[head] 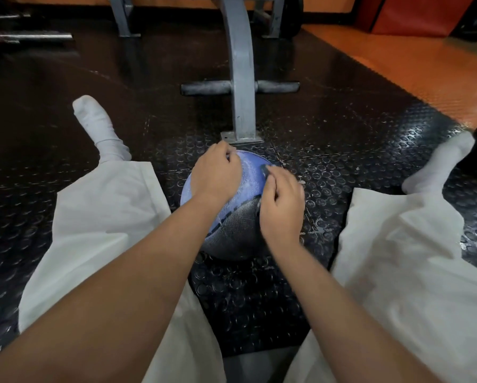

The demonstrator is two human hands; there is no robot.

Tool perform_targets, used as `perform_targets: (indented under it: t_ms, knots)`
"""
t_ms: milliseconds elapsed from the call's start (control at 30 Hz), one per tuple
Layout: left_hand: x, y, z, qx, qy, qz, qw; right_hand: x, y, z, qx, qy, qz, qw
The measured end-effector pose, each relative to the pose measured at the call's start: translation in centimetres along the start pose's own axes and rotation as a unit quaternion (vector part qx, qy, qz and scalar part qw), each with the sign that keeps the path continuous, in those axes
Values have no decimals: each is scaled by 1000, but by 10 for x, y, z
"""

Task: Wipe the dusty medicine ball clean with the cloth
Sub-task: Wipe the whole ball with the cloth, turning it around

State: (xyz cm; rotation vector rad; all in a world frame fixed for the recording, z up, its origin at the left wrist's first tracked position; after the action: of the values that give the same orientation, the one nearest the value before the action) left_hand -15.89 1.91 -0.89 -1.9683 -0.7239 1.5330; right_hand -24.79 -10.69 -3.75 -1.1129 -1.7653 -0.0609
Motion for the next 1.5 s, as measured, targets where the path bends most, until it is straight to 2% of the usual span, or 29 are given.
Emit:
perform_targets:
  t_ms: [100, 233, 400, 467, 600, 733, 867, 1000, 1067, 1167, 1333, 1433, 1500]
  knots:
    - [1, 0, -1, 9, 4, -1, 1000, -6, -4, 51, 0, -54, -20, 998]
    - [0, 0, 3, 5, 14, 7, 1000, 6, -3, 23, 17, -47, 6, 999]
    - [-1, -1, 8, -6, 26, 7, 1000, 21, 25, -42, 160, -17, 85, 983]
    - [0, -1, 7, -7, 23, 13, 1000, 21, 27, -44, 154, -22, 74, 985]
    - [0, -2, -2, 15, 8, 9, 1000, 21, 2, -3, 59, -73, -10, 996]
    - [-2, -1, -8, 37, 16, 3, 999, 14, -13, 32, 19, -148, 1, 989]
    - [-7, 4, -2, 43, 40, -4, 998, 29, -8, 1, 44, -149, 46, 987]
    - [-8, 4, 0, 27, 45, 10, 999, 36, 20, -56, 169, -43, 138, 975]
    - [-7, 4, -1, 28, 37, 15, 999, 32, 31, -68, 198, -10, 137, 971]
    - [-3, 1, -4, 26, 21, 23, 999, 27, 26, -54, 174, -25, 95, 980]
    - [2, -2, -4, 28, 21, 25, 999, 28, -13, 12, 77, -104, 44, 991]
    - [-2, 0, 0, 28, 37, 23, 999, 30, -17, 11, 73, -122, 60, 988]
    - [-5, 1, 3, 25, 47, 22, 998, 32, -11, -9, 97, -101, 86, 986]
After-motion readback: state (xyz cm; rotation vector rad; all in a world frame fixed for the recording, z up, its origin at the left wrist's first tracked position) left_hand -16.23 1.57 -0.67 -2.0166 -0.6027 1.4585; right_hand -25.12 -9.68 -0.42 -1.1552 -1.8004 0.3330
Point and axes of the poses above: each hand's wrist, its own z-axis away from the middle knuckle, its own y-axis out of the palm, x = y × z, the point moved 7 cm from there along -z, towards the middle knuckle
